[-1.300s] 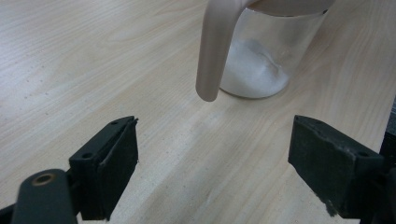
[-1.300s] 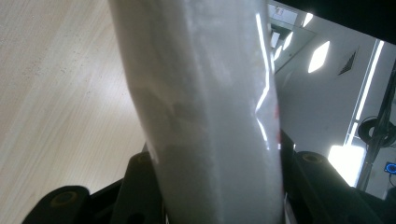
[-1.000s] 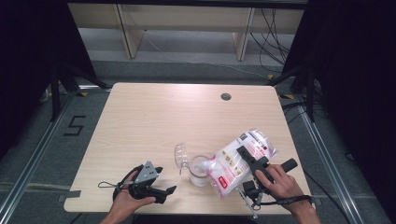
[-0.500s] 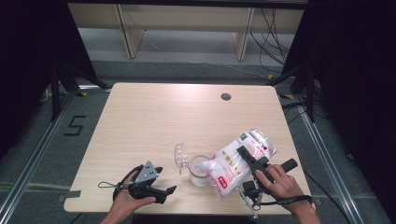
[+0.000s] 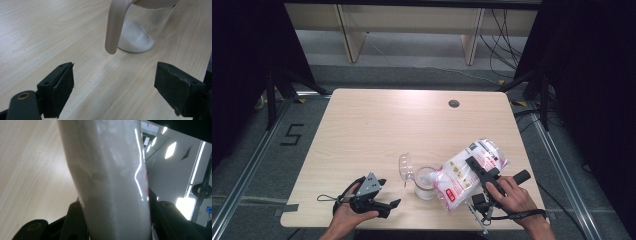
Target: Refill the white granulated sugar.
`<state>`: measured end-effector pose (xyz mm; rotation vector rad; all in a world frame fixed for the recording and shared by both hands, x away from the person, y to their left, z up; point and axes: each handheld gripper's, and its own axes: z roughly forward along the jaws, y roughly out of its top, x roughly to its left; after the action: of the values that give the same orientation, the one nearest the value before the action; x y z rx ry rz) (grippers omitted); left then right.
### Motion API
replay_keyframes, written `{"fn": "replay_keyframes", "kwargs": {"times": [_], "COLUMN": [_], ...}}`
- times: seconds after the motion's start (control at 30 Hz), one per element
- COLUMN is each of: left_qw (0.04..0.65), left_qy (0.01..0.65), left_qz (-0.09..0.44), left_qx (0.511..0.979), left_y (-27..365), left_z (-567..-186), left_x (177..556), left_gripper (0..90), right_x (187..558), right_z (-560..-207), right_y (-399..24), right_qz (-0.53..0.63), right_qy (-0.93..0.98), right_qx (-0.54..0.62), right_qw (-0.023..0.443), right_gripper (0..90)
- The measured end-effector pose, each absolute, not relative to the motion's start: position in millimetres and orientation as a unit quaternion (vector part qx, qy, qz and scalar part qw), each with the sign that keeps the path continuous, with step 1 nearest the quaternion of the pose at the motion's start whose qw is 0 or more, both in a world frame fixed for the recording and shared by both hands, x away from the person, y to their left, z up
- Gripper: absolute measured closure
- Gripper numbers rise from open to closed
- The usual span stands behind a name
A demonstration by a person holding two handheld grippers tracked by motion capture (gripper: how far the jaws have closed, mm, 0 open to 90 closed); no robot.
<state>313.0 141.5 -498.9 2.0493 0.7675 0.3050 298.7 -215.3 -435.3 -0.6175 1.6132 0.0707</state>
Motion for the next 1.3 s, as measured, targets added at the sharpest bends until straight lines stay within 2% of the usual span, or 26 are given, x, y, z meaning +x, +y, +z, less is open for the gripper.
{"fn": "replay_keyframes", "kwargs": {"times": [1.3], "left_qw": [0.449], "left_qy": [0.311], "left_qz": [0.123], "left_qx": [0.829], "left_y": [141.5], "left_z": [-498.8], "left_x": [312.9], "left_gripper": [15.7], "right_x": [296.2], "right_z": [-435.2], "right_y": [-215.8], "right_qz": [0.032], "right_qy": [0.709], "right_qx": [-0.261], "right_qw": [0.654], "right_gripper": [61.8]}}
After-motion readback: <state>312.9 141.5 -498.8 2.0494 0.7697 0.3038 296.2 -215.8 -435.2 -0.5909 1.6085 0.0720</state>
